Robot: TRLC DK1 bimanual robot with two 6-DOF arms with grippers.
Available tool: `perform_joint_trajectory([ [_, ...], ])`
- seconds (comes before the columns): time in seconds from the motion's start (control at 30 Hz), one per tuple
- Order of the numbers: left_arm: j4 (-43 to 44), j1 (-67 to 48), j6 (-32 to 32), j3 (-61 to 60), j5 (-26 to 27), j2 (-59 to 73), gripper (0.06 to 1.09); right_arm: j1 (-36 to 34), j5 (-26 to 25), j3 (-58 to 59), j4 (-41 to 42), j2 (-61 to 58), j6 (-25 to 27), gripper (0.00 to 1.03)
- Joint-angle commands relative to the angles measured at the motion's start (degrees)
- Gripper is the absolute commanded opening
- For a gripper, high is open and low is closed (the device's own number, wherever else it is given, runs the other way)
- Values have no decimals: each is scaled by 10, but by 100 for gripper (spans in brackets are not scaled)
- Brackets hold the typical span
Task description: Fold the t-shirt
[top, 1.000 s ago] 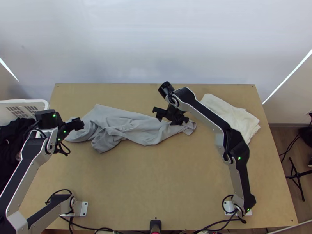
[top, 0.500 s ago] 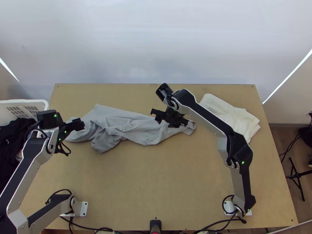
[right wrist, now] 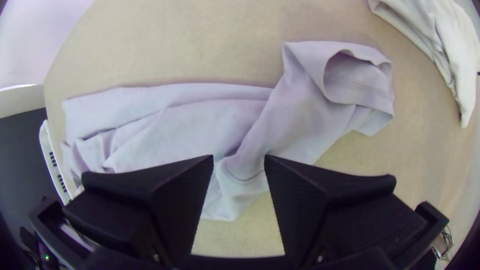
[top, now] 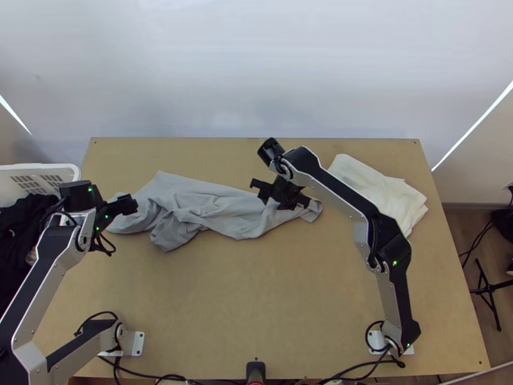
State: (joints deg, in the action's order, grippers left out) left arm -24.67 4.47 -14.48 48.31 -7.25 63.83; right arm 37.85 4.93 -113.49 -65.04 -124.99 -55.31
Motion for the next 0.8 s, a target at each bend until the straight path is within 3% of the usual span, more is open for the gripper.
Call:
perform_joint_trajectory([
  [0.0,2,1,1,6,1,8,104,2,0,4,-20,-4,-4,44],
  [0.07,5,1,1,6,1,9,104,4,0,5,-29,-4,-3,43],
  [0.2,7,1,1,10,1,14,104,3,-12,14,-44,2,16,3],
  [0.53,9,1,7,34,1,32,104,-48,-47,99,-74,140,45,3],
  [0.77,8,-21,1,66,2,65,104,-131,-62,223,-134,192,58,3],
])
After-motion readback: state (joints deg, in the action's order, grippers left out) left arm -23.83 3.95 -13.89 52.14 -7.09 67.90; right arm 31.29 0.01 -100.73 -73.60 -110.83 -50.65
